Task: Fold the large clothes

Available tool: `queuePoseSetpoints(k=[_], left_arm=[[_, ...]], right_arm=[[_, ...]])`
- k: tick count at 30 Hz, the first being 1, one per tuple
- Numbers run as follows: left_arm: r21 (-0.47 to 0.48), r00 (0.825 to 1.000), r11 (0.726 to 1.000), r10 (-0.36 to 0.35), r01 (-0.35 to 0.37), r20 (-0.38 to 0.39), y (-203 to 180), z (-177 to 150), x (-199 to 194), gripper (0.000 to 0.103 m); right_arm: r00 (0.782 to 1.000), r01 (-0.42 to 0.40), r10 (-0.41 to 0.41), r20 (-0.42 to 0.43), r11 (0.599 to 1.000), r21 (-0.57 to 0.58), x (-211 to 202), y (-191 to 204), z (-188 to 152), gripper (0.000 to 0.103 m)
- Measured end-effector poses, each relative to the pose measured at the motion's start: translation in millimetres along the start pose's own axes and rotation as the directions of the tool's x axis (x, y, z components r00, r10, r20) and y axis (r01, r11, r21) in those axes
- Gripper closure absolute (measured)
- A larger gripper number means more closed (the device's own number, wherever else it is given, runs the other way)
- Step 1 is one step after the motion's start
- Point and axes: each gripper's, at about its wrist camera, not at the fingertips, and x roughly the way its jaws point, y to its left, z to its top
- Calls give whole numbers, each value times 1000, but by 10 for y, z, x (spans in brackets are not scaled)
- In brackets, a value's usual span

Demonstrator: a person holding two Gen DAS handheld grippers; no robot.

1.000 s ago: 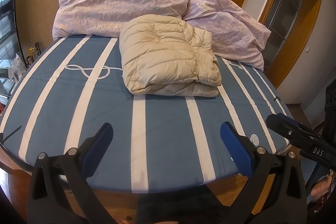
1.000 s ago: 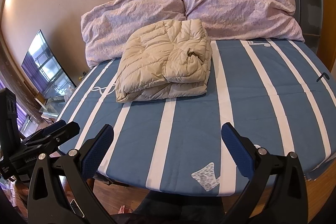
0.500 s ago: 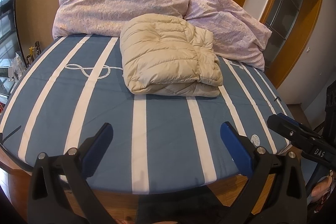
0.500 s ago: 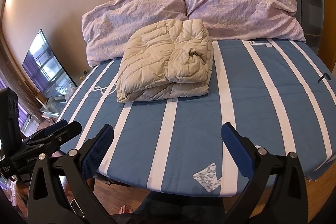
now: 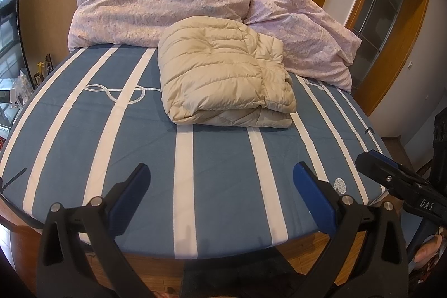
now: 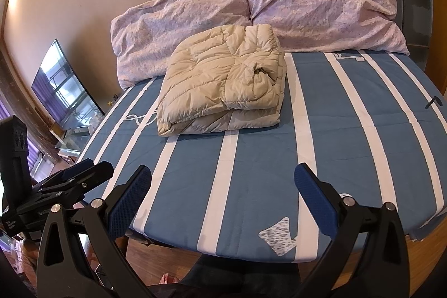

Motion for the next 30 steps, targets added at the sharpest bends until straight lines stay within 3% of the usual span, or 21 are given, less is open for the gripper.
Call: queuePoseSetpoints(k=[30], left_arm=[[3,1000,1000,-6,6,1,-14,-6,62,2]], right_arm=[[1000,-5,5,-1,1000,6,9,47,-12,1]])
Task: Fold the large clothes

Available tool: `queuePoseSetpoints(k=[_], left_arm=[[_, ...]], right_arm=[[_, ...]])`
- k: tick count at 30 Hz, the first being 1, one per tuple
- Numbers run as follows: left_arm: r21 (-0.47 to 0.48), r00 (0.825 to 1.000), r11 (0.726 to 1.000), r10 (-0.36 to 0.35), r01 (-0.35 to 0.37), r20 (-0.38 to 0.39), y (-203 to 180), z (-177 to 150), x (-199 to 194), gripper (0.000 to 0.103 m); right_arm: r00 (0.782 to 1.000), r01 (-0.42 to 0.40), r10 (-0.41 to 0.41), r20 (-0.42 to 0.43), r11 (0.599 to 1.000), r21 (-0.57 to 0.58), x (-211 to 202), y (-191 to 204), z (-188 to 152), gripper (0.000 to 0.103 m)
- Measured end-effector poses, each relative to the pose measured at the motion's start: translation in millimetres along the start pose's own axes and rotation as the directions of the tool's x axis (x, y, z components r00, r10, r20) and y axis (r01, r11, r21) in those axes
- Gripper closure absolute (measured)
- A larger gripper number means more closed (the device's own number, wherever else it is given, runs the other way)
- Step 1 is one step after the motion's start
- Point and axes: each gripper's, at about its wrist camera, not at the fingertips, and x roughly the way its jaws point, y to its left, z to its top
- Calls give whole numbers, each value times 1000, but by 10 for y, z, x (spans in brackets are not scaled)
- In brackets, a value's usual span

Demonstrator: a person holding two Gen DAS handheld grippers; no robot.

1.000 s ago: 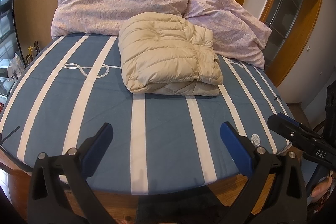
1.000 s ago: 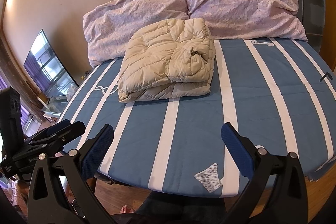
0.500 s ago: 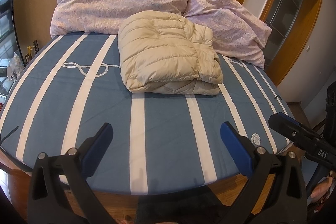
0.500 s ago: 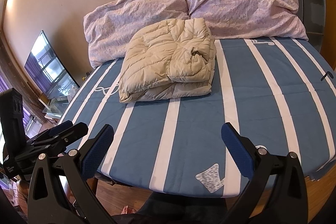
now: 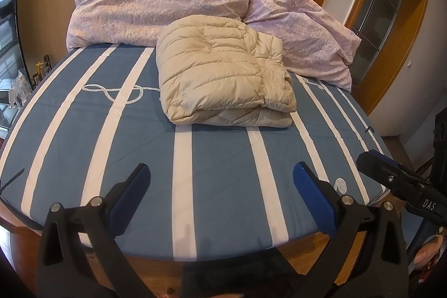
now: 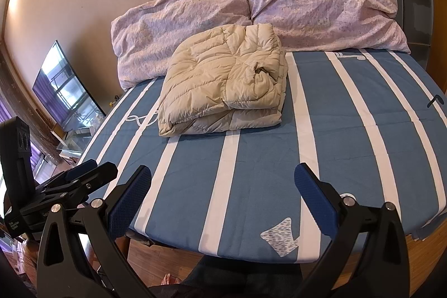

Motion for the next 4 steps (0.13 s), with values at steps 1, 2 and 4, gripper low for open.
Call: queuePoseSetpoints(k=[1,2,4], left_arm=[[0,1000,1000,0,0,-1,1,-1,1,2],[0,1000,1000,0,0,-1,2,1,1,2],[-2,1000,1000,-2,2,-3,6,-1,3,2]], right_arm=[[1000,-1,1,0,1000,0,1,7,-2,1],[1000,-1,1,0,1000,0,-1,-10,3,1],[1000,0,0,0,1000,-1,-2,-17,4,1]])
